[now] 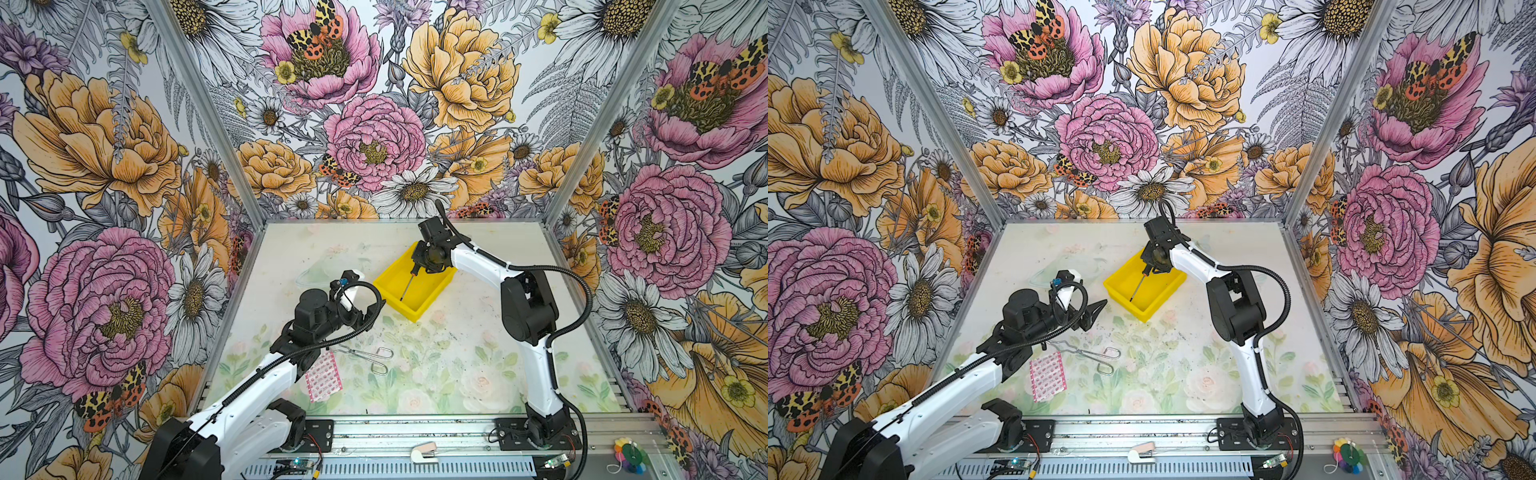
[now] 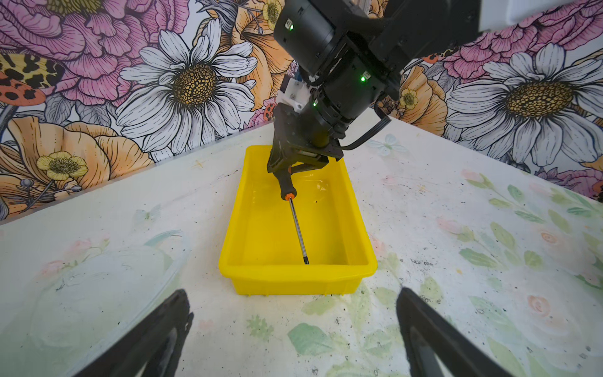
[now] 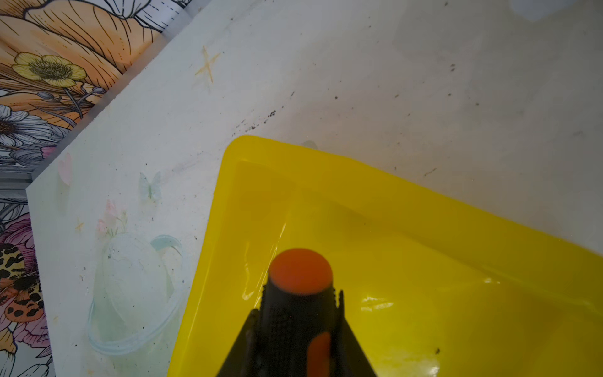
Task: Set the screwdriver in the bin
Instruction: 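Lift the screwdriver with the right gripper and carry it over the yellow bin, then lower the screwdriver into the bin and open the right gripper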
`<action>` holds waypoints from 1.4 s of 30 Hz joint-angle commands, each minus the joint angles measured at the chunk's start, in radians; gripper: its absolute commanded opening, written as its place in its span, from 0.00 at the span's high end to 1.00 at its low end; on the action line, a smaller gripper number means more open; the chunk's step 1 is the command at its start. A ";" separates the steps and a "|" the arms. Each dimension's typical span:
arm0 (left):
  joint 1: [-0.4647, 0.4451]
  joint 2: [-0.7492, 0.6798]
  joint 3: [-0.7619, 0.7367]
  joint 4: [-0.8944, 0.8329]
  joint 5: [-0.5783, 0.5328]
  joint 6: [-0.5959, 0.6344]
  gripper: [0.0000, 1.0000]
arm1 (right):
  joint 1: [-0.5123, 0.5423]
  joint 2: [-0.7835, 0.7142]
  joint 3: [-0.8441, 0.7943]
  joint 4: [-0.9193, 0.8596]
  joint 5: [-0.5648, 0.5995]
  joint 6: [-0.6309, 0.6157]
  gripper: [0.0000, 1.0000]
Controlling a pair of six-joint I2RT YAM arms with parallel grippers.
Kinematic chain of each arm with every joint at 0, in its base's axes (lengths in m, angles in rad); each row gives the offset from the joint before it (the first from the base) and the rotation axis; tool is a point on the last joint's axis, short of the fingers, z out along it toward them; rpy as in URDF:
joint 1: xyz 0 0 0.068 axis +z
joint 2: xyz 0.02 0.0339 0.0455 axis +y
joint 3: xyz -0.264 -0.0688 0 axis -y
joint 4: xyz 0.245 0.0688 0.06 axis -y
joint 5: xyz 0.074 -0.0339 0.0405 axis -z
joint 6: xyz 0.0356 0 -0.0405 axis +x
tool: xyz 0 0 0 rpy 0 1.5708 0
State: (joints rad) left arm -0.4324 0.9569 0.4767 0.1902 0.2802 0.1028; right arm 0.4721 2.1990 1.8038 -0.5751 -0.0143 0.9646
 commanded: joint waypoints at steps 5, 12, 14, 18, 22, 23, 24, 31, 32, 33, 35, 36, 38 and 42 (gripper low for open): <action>0.021 -0.038 -0.026 -0.001 0.016 -0.009 0.01 | -0.008 0.080 0.073 0.044 -0.027 0.033 1.00; 0.039 -0.030 -0.026 0.011 0.022 -0.007 0.01 | -0.012 0.116 0.080 0.043 -0.028 0.039 1.00; 0.043 -0.029 -0.026 0.013 0.025 -0.008 0.01 | -0.012 0.123 0.081 0.043 -0.028 0.039 1.00; 0.045 -0.031 -0.030 0.017 0.026 -0.009 0.01 | -0.012 0.134 0.081 0.043 -0.026 0.034 0.97; 0.045 -0.030 -0.035 0.023 0.025 -0.012 0.01 | -0.012 0.147 0.079 0.041 -0.023 0.034 0.94; 0.045 -0.030 -0.035 0.023 0.025 -0.013 0.01 | -0.012 0.150 0.079 0.041 -0.023 0.035 0.92; 0.044 -0.032 -0.035 0.023 0.024 -0.013 0.01 | -0.012 0.151 0.078 0.040 -0.023 0.035 0.91; 0.045 -0.036 -0.039 0.024 0.022 -0.009 0.01 | -0.010 0.154 0.071 0.038 -0.010 0.033 0.85; 0.044 -0.037 -0.041 0.026 0.021 -0.009 0.01 | -0.010 0.151 0.068 0.038 -0.009 0.033 0.84; 0.044 -0.038 -0.041 0.027 0.021 -0.008 0.01 | -0.010 0.150 0.067 0.038 -0.006 0.030 0.82; 0.045 -0.038 -0.043 0.031 0.022 -0.010 0.01 | -0.007 0.141 0.063 0.036 0.001 0.027 0.79; 0.045 -0.038 -0.043 0.033 0.023 -0.011 0.01 | -0.006 0.137 0.061 0.034 0.007 0.022 0.78; 0.044 -0.038 -0.043 0.038 0.026 -0.012 0.01 | -0.004 0.128 0.057 0.031 0.017 0.012 0.76; 0.044 -0.038 -0.043 0.046 0.031 -0.014 0.01 | -0.001 0.118 0.049 0.030 0.026 0.011 0.75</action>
State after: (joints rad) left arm -0.3958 0.9291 0.4484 0.1928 0.2813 0.1024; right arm 0.4648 2.3306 1.8515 -0.5411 -0.0277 0.9939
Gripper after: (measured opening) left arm 0.986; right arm 0.305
